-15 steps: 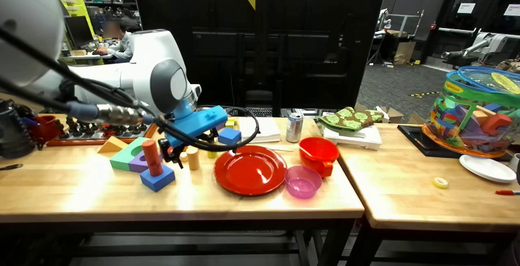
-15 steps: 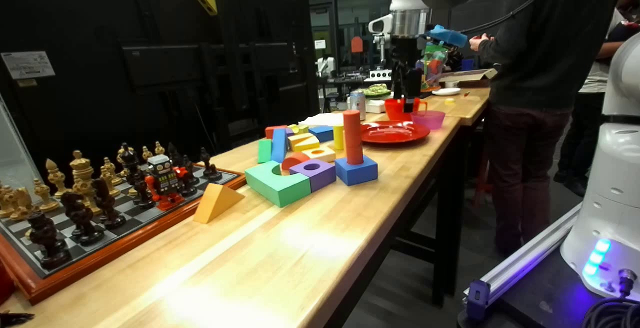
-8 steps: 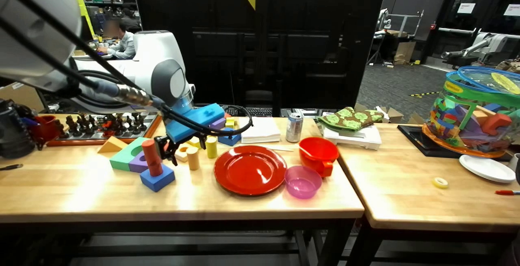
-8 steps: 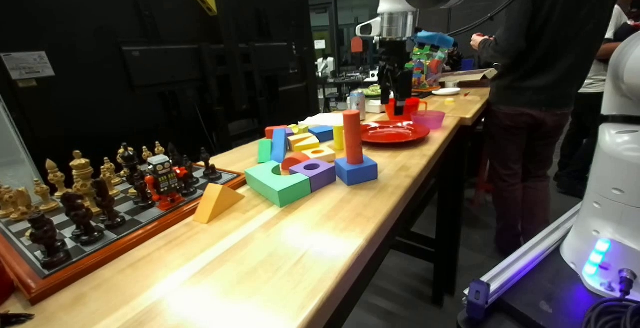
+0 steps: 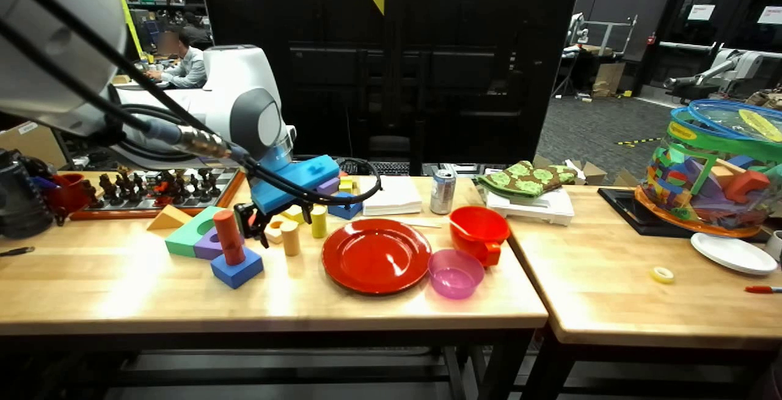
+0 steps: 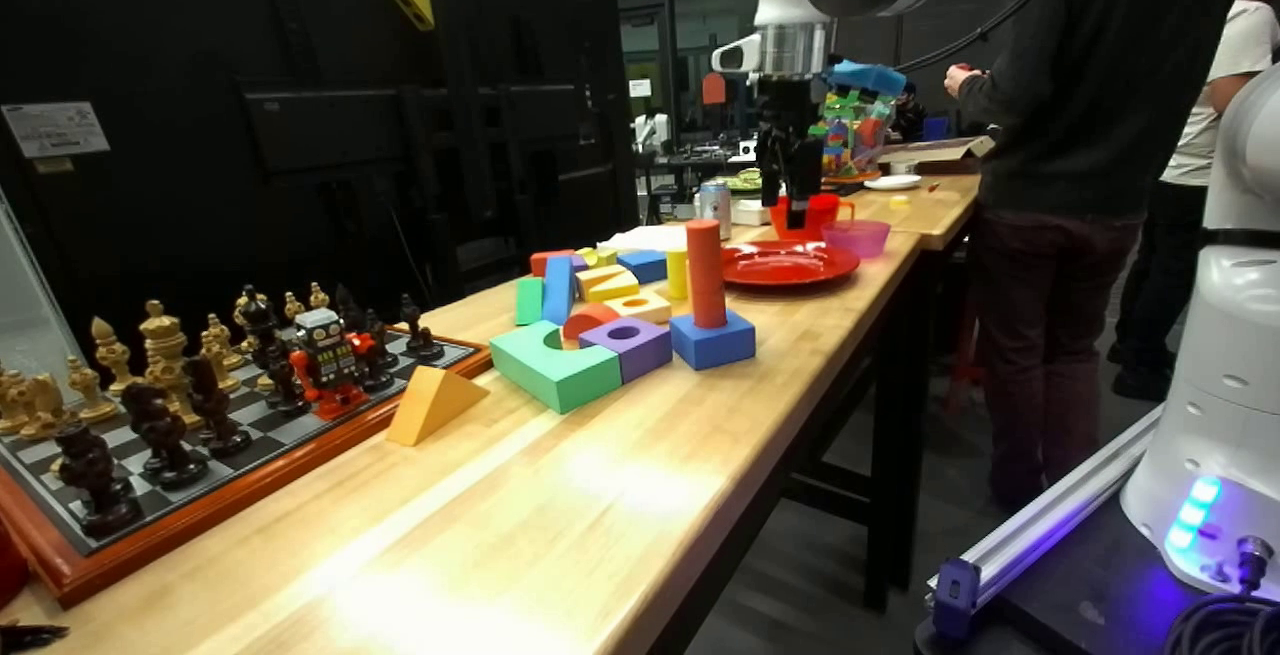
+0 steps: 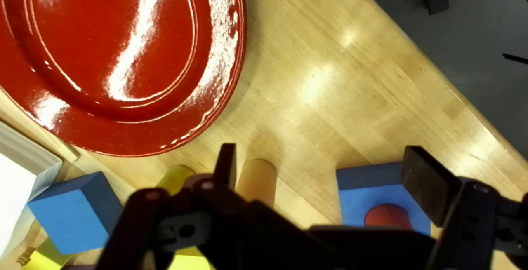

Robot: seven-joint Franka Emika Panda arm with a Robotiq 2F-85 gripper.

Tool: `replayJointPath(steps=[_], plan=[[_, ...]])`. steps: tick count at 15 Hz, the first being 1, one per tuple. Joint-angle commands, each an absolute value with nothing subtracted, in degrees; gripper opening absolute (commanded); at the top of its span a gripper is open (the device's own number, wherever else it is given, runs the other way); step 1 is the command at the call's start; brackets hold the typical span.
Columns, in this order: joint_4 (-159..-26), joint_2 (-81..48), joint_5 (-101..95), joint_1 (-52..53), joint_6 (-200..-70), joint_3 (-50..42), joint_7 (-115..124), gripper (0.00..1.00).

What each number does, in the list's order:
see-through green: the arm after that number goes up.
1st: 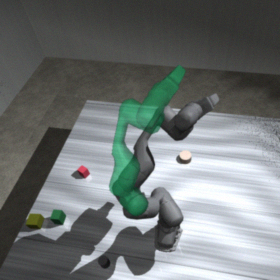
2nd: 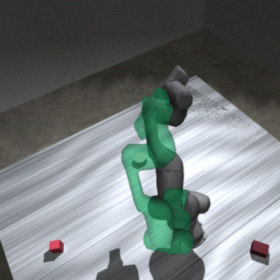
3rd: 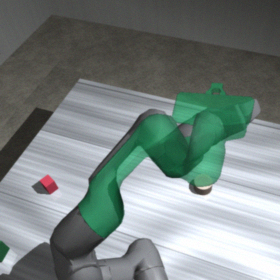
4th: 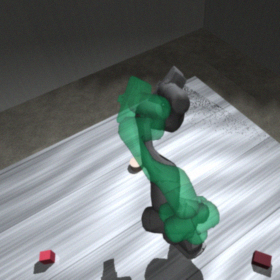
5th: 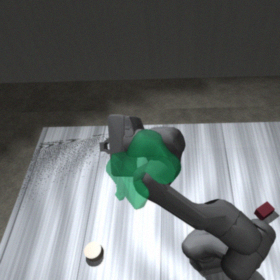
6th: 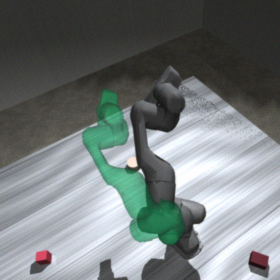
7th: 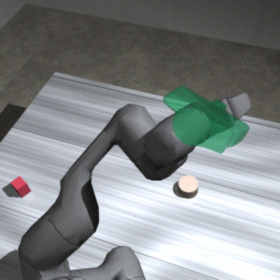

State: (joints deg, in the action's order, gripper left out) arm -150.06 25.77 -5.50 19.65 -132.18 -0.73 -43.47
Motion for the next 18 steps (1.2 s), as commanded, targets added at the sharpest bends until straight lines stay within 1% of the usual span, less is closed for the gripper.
replayJointPath(steps=[1, 9, 18], plan=[[-149.7, 25.6, -4.6, 18.8, -131.1, 0.4, -45.3, 1.0], [-149.8, 24.0, -10.5, 19.2, -135.5, 2.0, -55.0, 1.0], [-146.9, 19.9, -4.9, 21.8, -136.8, 1.6, -80.1, 1.0]])
